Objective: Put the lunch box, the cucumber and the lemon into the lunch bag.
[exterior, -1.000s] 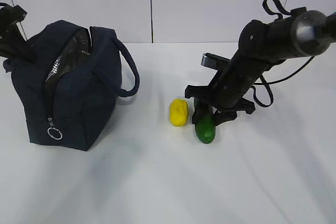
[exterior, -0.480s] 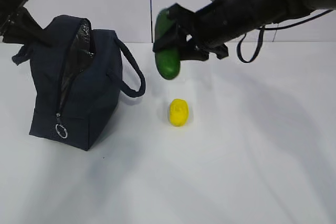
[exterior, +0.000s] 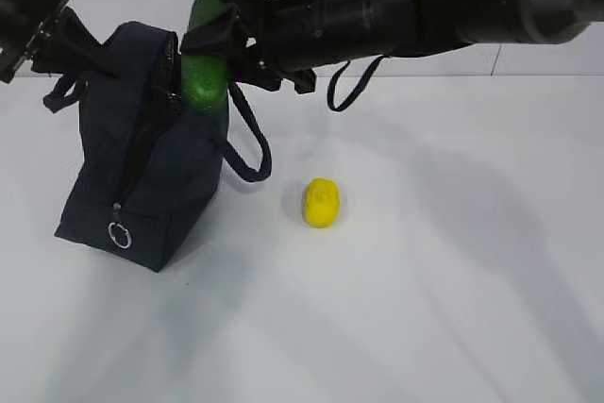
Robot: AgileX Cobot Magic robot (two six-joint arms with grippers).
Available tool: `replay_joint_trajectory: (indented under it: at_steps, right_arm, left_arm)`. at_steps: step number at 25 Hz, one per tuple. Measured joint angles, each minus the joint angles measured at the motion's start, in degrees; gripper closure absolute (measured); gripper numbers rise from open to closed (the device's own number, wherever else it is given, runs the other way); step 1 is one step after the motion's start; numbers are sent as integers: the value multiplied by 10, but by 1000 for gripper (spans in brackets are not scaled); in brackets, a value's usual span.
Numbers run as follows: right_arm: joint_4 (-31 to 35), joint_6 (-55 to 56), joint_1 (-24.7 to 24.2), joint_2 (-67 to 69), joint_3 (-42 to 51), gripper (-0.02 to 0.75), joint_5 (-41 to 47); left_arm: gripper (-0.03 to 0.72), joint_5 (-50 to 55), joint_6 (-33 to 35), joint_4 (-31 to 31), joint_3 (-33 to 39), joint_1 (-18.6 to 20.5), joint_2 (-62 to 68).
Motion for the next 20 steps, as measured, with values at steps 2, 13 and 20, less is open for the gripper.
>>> replay_joint_trajectory:
  at_steps: [2,13,20]
  right_arm:
    - [20,-3,10,19,-21,384,0]
    - [79,-5,24,115,-45,384,-5]
    - [114,-7,35,131,-52,384,11]
  left_arm:
    - [696,0,1,0,0,0,0]
    - [696,0,10,-17,0,0,-16]
    - [696,0,15,-22,0,0,-22]
